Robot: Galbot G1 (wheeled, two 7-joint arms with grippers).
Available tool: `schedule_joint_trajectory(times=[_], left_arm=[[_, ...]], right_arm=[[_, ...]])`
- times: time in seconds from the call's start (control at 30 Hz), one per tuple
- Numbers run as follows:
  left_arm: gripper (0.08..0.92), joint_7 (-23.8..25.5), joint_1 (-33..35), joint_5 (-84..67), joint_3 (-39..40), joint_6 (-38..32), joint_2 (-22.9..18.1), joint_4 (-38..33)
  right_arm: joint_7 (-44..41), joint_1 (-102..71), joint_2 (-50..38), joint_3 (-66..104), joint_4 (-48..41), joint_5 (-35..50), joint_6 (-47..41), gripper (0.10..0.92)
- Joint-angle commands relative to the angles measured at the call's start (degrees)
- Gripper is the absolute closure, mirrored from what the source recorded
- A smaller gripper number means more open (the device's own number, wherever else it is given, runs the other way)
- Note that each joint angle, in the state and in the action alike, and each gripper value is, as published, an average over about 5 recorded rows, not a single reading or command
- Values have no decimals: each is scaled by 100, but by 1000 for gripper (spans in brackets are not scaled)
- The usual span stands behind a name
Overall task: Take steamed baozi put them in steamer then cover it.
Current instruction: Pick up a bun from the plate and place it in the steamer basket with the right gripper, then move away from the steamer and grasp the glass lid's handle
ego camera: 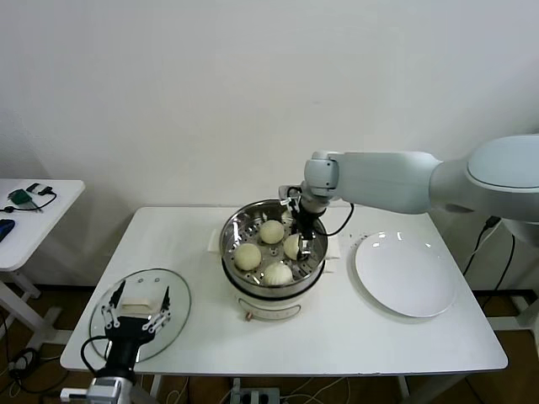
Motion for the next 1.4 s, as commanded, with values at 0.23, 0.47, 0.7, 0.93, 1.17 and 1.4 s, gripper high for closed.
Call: schedule_joint_trajectory(times=[0.23, 0.47, 0.7, 0.93, 1.17, 1.4], left_arm=[[177, -4, -7, 6, -13, 8, -7, -17], [177, -27, -41, 49, -19, 14, -32, -21], [177, -44, -58, 169, -19, 23, -183, -100], [177, -64, 23, 415, -18, 12, -285, -207], [177, -119, 123, 551, -7, 37, -376, -336], [177, -96, -6, 1008, -95, 147, -327, -320]], right_arm=[[-202, 561, -776, 452, 412, 45, 116, 202], [1230, 682, -2039, 780, 1020, 284, 1376, 203], [3228, -321, -3458, 1517, 1828, 536, 2750, 203], [4204, -2880, -4310, 4020, 2024, 180, 3307, 203], [4971, -5383, -4297, 6686, 2243, -91, 3463, 203], [5200, -7807, -3798, 9287, 2599, -547, 3426, 203]])
